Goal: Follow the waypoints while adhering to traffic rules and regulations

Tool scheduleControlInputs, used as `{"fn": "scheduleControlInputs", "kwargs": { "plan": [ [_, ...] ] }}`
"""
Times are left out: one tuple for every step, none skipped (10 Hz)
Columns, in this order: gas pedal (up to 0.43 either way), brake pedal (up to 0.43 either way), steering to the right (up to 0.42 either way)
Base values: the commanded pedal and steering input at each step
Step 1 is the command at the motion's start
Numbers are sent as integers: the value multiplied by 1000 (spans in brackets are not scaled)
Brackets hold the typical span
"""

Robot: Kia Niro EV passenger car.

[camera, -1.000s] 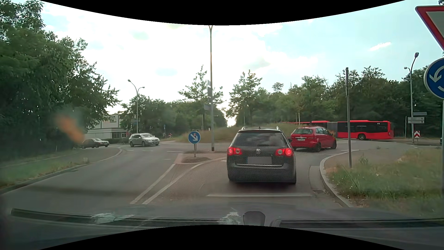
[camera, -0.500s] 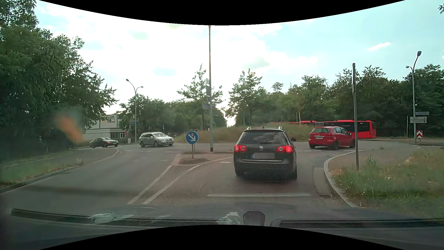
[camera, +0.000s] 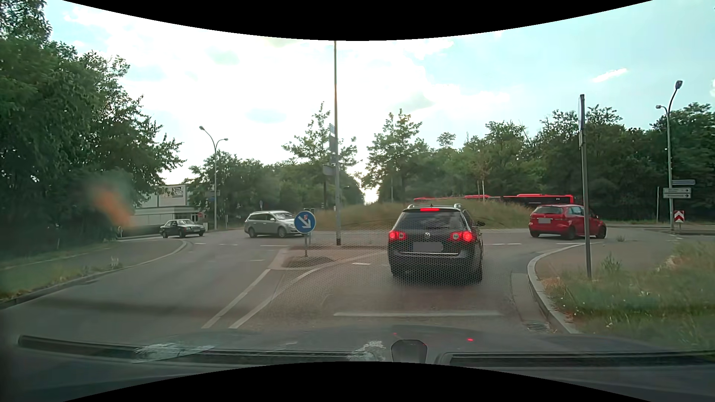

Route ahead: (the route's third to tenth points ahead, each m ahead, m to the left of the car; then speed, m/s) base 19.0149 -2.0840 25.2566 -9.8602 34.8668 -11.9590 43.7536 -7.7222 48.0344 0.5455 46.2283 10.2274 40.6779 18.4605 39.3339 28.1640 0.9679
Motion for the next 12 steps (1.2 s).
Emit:
{"fn": "scheduleControlInputs", "kwargs": {
  "plan": [
    [0,0,28],
    [0,0,42],
    [0,0,54],
    [0,0,56],
    [0,0,56],
    [0,0,56],
    [0,0,56],
    [0,0,55],
    [0,0,51],
    [0,0,50],
    [0,0,50],
    [0,0,51]
  ]
}}
